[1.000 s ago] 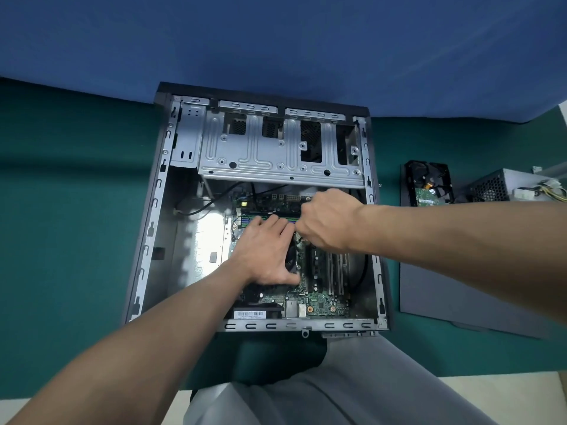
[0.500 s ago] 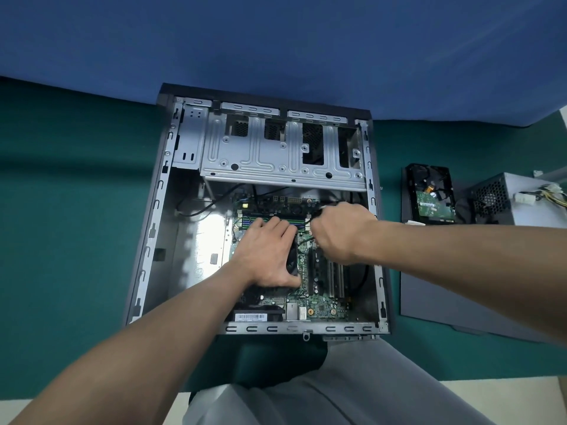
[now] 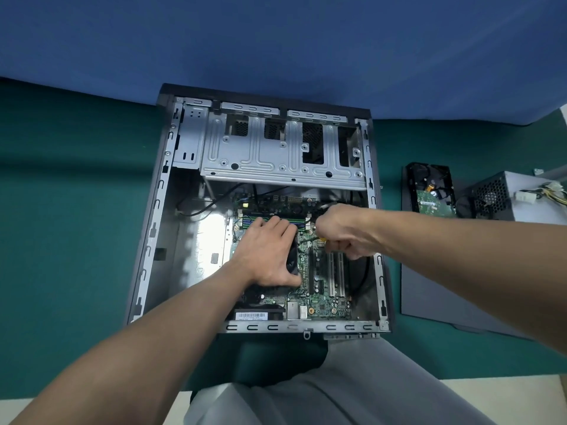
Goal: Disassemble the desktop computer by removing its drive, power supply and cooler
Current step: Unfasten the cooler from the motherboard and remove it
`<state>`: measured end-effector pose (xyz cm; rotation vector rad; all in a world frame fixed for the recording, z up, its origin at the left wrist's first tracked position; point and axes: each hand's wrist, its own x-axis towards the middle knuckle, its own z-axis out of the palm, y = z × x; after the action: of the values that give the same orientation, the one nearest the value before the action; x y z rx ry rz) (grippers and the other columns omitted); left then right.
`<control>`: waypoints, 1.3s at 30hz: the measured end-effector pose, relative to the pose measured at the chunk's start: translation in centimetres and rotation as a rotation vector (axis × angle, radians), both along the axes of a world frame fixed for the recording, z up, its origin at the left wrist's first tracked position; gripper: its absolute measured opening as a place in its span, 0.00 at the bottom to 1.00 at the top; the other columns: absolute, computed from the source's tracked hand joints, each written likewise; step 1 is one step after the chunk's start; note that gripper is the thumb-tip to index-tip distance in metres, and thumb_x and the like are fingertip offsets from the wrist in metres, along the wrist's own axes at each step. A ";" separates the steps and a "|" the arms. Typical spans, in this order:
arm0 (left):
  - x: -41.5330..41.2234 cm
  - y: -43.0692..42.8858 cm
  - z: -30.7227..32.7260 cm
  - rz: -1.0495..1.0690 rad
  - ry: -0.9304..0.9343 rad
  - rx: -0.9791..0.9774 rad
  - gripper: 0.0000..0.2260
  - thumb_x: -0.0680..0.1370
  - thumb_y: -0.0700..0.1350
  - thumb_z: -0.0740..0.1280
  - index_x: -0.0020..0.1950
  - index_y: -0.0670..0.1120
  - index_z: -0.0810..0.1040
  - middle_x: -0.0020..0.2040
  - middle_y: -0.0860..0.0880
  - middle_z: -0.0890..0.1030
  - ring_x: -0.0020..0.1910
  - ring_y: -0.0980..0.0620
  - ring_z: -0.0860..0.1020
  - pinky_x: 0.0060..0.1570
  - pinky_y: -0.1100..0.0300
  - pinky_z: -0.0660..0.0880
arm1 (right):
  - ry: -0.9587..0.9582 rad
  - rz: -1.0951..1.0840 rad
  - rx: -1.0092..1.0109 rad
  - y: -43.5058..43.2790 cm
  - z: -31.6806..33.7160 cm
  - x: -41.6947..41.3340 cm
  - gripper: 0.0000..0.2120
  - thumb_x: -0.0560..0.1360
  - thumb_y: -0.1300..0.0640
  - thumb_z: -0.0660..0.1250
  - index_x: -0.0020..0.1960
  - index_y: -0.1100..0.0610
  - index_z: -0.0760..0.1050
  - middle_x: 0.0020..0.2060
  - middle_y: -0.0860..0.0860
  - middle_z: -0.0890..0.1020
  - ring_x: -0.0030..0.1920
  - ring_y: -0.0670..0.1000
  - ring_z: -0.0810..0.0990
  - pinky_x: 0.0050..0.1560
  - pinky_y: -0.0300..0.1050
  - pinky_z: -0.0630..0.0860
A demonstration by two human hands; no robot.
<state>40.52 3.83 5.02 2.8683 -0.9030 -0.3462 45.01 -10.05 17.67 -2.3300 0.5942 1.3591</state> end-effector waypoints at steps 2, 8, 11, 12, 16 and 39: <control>0.0 0.0 0.0 -0.001 0.002 -0.005 0.40 0.63 0.76 0.55 0.59 0.45 0.69 0.55 0.47 0.75 0.53 0.48 0.70 0.55 0.50 0.68 | -0.191 0.397 -0.089 0.1 0.3 -0.3 0.11 0.78 0.62 0.57 0.37 0.60 0.68 0.32 0.53 0.73 0.27 0.50 0.69 0.24 0.35 0.67; 0.0 -0.2 0.2 0.013 0.013 0.010 0.41 0.62 0.75 0.55 0.61 0.44 0.71 0.55 0.47 0.76 0.54 0.48 0.71 0.57 0.49 0.67 | -0.559 1.684 -0.248 0.7 1.6 -0.9 0.19 0.81 0.56 0.53 0.32 0.57 0.56 0.26 0.51 0.64 0.28 0.52 0.68 0.31 0.45 0.67; 0.0 -0.2 0.2 0.015 -0.001 0.004 0.41 0.62 0.75 0.56 0.61 0.44 0.71 0.57 0.47 0.76 0.55 0.48 0.71 0.57 0.49 0.67 | -0.533 1.326 -0.159 1.2 1.7 0.0 0.16 0.77 0.59 0.61 0.33 0.58 0.60 0.29 0.51 0.65 0.34 0.55 0.71 0.34 0.46 0.69; 0.0 -0.2 0.2 0.015 -0.004 -0.004 0.41 0.62 0.75 0.56 0.60 0.44 0.71 0.56 0.47 0.76 0.54 0.48 0.71 0.56 0.50 0.67 | -0.465 1.061 -0.115 1.2 1.5 0.4 0.15 0.76 0.59 0.64 0.34 0.59 0.63 0.30 0.51 0.68 0.34 0.54 0.72 0.33 0.44 0.70; -0.1 -0.1 0.3 0.009 0.003 -0.001 0.41 0.62 0.75 0.55 0.60 0.45 0.70 0.55 0.47 0.75 0.53 0.48 0.71 0.56 0.50 0.67 | 0.150 -0.174 0.065 0.4 0.6 0.7 0.09 0.82 0.57 0.57 0.50 0.62 0.70 0.26 0.52 0.72 0.21 0.45 0.64 0.18 0.35 0.61; 0.0 0.0 0.5 -0.002 0.006 0.007 0.40 0.63 0.76 0.56 0.60 0.46 0.68 0.56 0.48 0.74 0.54 0.49 0.69 0.56 0.51 0.66 | 0.134 -0.328 0.093 -0.2 -0.6 -0.4 0.11 0.82 0.57 0.54 0.58 0.63 0.69 0.31 0.52 0.74 0.21 0.44 0.62 0.19 0.34 0.60</control>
<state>40.52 3.84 5.56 2.8719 -0.9061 -0.3585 44.66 -10.26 17.07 -1.9738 0.8889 1.3596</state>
